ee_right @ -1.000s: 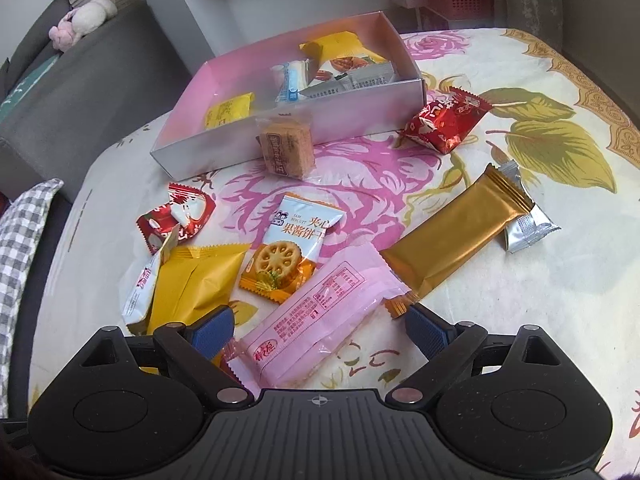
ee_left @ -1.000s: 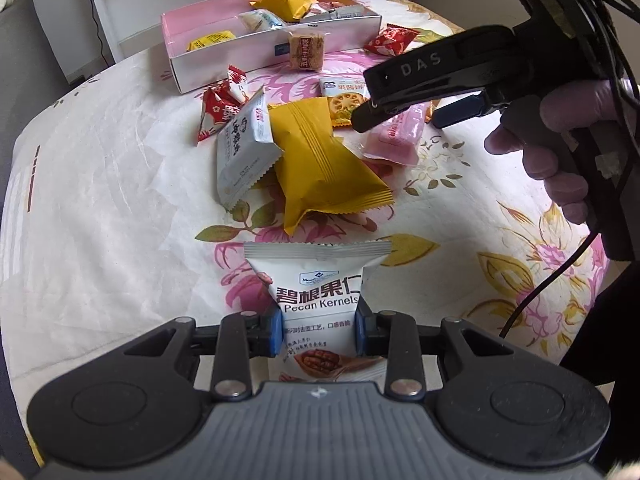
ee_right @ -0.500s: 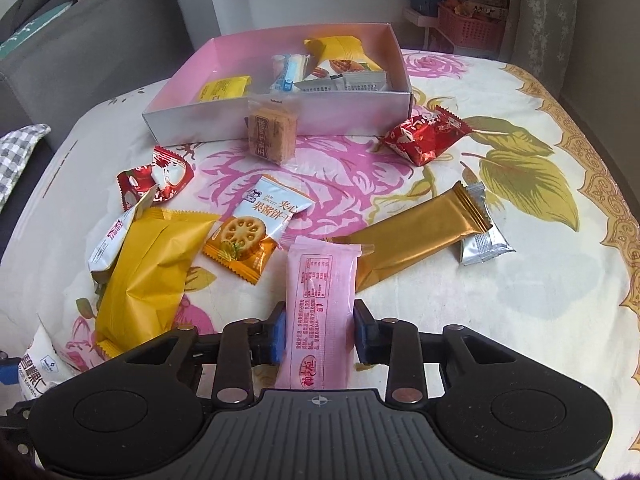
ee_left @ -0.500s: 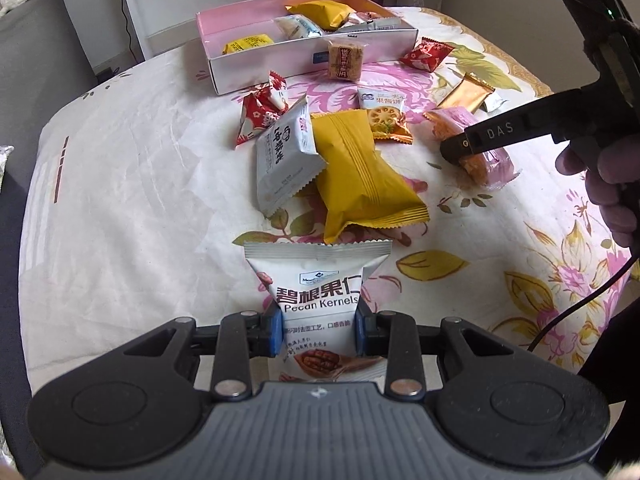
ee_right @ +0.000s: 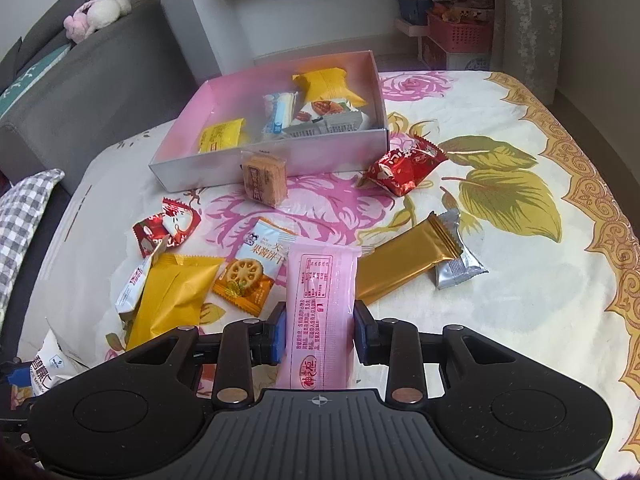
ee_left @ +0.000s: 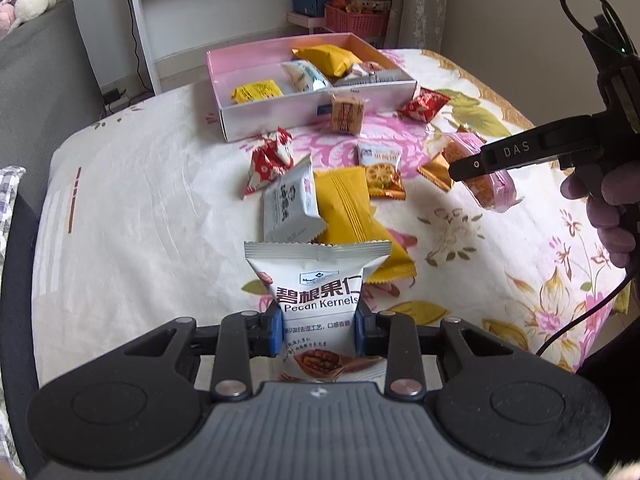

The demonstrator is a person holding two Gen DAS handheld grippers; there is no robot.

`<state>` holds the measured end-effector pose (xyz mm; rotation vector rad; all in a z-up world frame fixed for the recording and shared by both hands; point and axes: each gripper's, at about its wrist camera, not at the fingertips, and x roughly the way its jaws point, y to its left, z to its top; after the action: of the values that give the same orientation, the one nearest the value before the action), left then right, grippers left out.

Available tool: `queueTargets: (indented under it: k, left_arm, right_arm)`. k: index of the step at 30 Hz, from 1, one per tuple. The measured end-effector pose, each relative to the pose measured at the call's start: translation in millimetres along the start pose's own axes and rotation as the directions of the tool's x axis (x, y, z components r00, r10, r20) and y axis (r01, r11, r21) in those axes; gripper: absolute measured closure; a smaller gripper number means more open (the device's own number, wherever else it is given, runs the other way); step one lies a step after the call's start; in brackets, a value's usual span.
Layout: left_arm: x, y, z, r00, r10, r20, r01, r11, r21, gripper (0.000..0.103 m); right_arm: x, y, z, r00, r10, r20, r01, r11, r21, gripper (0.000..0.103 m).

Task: Organize snacks

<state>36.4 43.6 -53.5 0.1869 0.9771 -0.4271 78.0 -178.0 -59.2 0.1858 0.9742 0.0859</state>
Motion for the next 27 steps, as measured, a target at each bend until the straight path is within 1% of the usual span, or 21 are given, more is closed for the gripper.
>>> queueTargets:
  k: [13,27]
  left_arm:
    - [-3,1,33,0.997,0.031,0.072,-0.028,0.998,-0.048,0.074]
    - [14,3,71,0.991,0.071,0.117,-0.057,0.991,-0.120,0.074]
  right_arm:
    - [-16,-4,24,0.998,0.040,0.056,-0.042,0.999,0.035,0.071]
    - [-20,-8,56,0.991,0.062,0.115,-0.074,0.992,0.101,0.071]
